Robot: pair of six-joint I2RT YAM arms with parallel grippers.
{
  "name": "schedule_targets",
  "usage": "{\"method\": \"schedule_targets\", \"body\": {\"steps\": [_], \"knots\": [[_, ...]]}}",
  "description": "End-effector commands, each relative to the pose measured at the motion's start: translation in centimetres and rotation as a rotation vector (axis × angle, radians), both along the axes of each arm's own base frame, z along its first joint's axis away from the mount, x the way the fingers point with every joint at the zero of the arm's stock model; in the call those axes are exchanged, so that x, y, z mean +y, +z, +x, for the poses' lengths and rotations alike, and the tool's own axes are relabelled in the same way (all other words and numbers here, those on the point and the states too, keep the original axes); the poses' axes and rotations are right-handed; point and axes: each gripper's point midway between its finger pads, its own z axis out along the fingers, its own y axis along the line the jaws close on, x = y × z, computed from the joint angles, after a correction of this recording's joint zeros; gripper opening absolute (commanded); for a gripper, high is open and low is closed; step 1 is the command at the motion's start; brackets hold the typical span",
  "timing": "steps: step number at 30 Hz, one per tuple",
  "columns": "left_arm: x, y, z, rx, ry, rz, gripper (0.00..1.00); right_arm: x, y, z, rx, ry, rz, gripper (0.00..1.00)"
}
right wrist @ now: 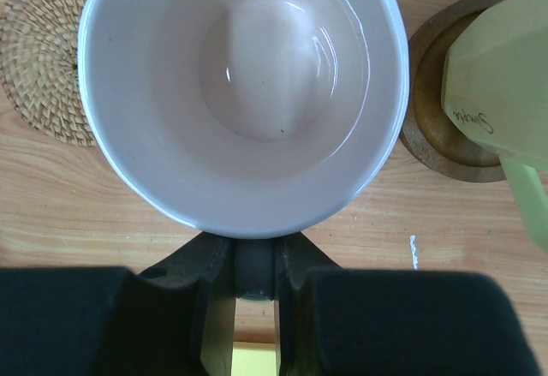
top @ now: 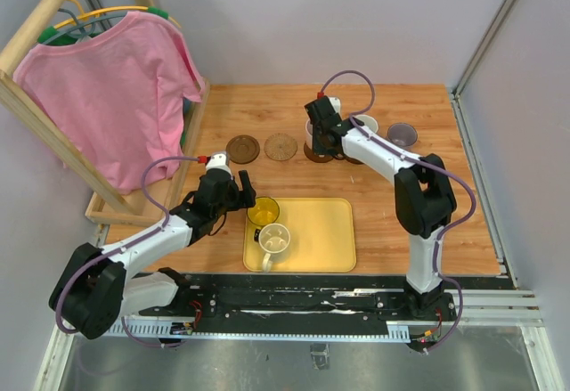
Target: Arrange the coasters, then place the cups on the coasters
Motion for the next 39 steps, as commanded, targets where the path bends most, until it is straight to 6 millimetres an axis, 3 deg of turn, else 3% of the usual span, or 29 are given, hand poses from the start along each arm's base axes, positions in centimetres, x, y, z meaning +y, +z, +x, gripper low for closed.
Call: {"method": "schedule_targets", "body": {"steps": [1, 10, 12, 19, 39], "knots": [[0.0, -0.6, -0.3, 0.028, -0.023, 0.018, 0.88, 0.0, 2.3, 2.0, -0.064, -0.011, 0.022, 0.01], [0.0, -0.7, -0.3, 0.030, -0.021, 0.023, 0.88, -0.4, 2.0, 2.4, -0.057, -0.022, 0.026, 0.01], [0.0, -0.8, -0.3, 0.032, -0.021, 0.026, 0.88, -0.6, 0.5, 2.5, -0.029, -0.026, 0.018, 0.01], [0.1, -0.8, -0.2, 0.032, -0.016, 0.030, 0.88, -0.8, -0.5, 2.7, -0.003, -0.032, 0.029, 0.01], [0.0, -1.1, -0.2, 0.040, -0.015, 0.026, 0.88, -0.7, -1.2, 1.6, 0.042, -0.020, 0.040, 0.01]]}}
